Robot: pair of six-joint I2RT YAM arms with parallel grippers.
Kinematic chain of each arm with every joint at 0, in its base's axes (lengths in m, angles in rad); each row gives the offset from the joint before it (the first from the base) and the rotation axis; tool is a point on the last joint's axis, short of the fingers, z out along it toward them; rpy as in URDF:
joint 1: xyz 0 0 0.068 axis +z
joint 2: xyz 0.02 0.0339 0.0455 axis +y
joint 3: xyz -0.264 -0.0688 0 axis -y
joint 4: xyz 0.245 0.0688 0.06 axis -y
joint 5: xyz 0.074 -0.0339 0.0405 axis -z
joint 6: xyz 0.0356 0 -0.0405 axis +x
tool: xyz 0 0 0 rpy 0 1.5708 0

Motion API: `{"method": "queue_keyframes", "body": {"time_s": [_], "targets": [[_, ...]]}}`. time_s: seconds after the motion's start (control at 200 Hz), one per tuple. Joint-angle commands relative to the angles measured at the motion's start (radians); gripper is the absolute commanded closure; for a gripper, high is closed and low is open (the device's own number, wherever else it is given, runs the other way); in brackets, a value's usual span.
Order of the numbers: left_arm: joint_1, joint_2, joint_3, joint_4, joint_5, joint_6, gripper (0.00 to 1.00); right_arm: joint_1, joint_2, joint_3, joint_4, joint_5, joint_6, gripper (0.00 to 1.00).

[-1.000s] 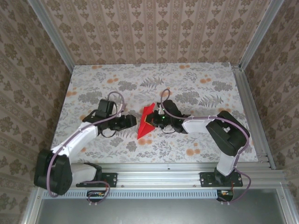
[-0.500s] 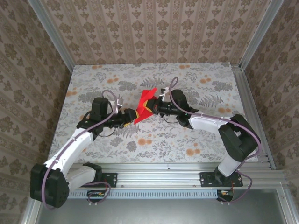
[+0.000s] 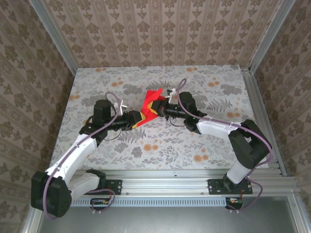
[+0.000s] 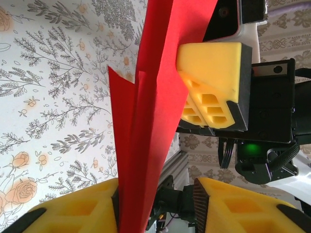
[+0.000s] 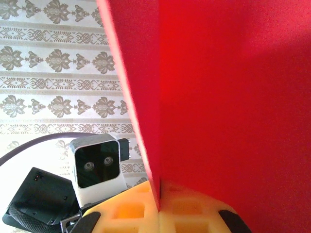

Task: Fold a paper plane with a square sheet of paper (pick it up from the middle)
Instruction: Turn over the paper at the center of the table.

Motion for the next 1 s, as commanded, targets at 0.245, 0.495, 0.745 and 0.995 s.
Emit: {"method": "queue_keyframes", "body": {"time_s": [0.245, 0.495, 0.745, 0.995], "targets": [[-0.001, 0.017, 0.053, -0.004, 0.042, 0.022, 0.76, -0.006, -0.026, 0.007, 0.043, -0.028, 0.022, 0.95], [0.002, 0.03, 0.086, -0.085, 0.034, 0.093, 0.89, -0.009, -0.022, -0.002, 0.043, -0.034, 0.02, 0.93], [0.002, 0.047, 0.157, -0.239, -0.017, 0.231, 0.96, -0.027, -0.035, -0.008, -0.005, -0.033, -0.007, 0.66], [-0.007, 0.093, 0.325, -0.577, -0.259, 0.496, 0.97, -0.077, -0.159, -0.077, -0.225, 0.023, -0.133, 0.5]]}}
